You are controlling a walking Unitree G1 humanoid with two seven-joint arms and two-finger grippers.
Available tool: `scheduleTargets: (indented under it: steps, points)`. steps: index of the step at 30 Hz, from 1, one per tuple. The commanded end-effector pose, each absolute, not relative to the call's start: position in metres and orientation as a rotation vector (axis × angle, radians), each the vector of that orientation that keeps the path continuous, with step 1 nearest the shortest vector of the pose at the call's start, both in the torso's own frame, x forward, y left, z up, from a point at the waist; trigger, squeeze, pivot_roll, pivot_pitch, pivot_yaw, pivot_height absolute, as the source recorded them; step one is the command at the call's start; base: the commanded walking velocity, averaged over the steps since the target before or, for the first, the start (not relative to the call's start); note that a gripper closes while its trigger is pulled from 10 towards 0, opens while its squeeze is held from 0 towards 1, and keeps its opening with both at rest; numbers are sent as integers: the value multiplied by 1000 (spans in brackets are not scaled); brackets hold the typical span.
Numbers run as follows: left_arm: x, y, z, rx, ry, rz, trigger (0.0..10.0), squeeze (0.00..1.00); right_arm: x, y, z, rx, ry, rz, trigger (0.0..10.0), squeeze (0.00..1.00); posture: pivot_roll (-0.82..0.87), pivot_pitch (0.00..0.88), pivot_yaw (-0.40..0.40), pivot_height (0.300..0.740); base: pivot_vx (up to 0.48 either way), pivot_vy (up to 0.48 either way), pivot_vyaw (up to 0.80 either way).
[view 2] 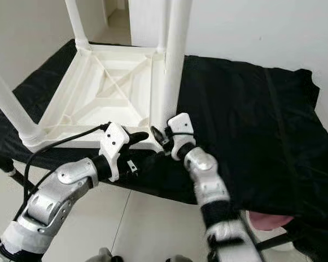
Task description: Building children table
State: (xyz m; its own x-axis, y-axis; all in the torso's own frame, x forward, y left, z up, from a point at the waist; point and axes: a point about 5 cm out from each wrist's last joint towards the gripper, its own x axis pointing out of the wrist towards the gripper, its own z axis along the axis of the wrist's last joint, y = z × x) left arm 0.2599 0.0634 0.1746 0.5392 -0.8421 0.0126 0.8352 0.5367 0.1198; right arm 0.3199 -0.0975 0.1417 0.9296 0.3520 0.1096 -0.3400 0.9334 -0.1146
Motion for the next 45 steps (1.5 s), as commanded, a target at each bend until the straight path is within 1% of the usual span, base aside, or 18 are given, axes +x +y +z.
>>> scheduleTargets:
  steps: [1, 2, 4, 8, 11, 12, 14, 15, 20, 21, 24, 25, 28, 29, 31, 32, 36, 45]
  points:
    - [257, 63, 170, 105, -51, -1036, 10000, 0, 320, -105, 146, -100, -142, 225, 10000, 0, -88, 50, -1, 740, 0, 0, 0]
    - [257, 63, 170, 105, -51, -1036, 10000, 0, 320, -105, 146, -100, -142, 225, 10000, 0, -88, 50, -1, 740, 0, 0, 0]
    - [257, 62, 171, 105, -55, -1036, 10000, 0, 316, -101, 145, -68, -131, 110, 10000, 0, -88, 50, -1, 740, 0, 0, 0]
    - [257, 61, 171, 103, -60, -1033, 10000, 0, 310, -89, 145, -42, -120, 137, 10000, 0, -84, 40, -8, 740, 0, 0, 0]
    - [257, 61, 171, 104, -61, -1035, 10000, 0, 309, -90, 148, -39, -118, 132, 10000, 0, -86, 35, -10, 740, 0, 0, 0]
    - [257, 61, 171, 105, -62, -1036, 10000, 0, 308, -93, 149, -45, -117, 119, 10000, 804, -86, 35, -10, 740, 0, 0, 0]
    - [257, 61, 171, 107, -62, -1038, 10000, 0, 307, -94, 150, -50, -116, 108, 10000, 804, -86, 35, -10, 740, 0, 0, 0]
    - [257, 61, 172, 108, -63, -1037, 10000, 0, 306, -95, 151, -47, -116, 105, 10000, 1000, -82, 28, -11, 740, 0, 0, 0]
    - [256, 63, 171, 110, -63, -1032, 10000, 0, 310, -101, 154, 3, -115, 136, 10000, 1000, -80, 23, -14, 740, 0, 0, 0]
    - [256, 63, 171, 111, -62, -1031, 10000, 0, 310, -102, 153, 19, -101, 202, 10000, 863, -80, 23, -14, 740, 0, 0, 0]
    - [256, 63, 170, 110, -62, -1030, 10000, 0, 310, -102, 152, 28, -91, 249, 10000, 863, -80, 23, -14, 740, 0, 0, 0]
    - [255, 63, 170, 110, -61, -1031, 10000, 0, 310, -106, 150, 23, -80, 313, 10000, 0, -80, 23, -14, 740, 0, 0, 0]
    - [255, 63, 170, 111, -61, -1032, 10000, 0, 309, -111, 147, -9, -73, 377, 10000, 0, -83, 17, -15, 740, 0, 0, 0]
    - [255, 63, 170, 112, -61, -1033, 10000, 0, 308, -116, 145, -41, -70, 451, 10000, 0, -83, 17, -15, 740, 0, 0, 0]
    - [255, 63, 170, 112, -61, -1033, 10000, 0, 308, -116, 145, -41, -70, 451, 10000, 0, -83, 17, -15, 740, 0, 0, 0]
    - [255, 63, 170, 113, -60, -1035, 10000, 0, 308, -121, 142, -75, -63, 522, 10000, 0, -83, 15, -14, 740, 0, 0, 0]
    - [255, 64, 171, 113, -60, -1038, 10000, 0, 311, -132, 138, -131, -51, 629, 10000, 0, -81, 14, -11, 740, 0, 0, 0]
    - [255, 64, 172, 113, -61, -1039, 10000, 0, 325, -140, 136, -206, -31, 763, 10000, 0, -75, 11, -6, 740, 0, 0, 0]
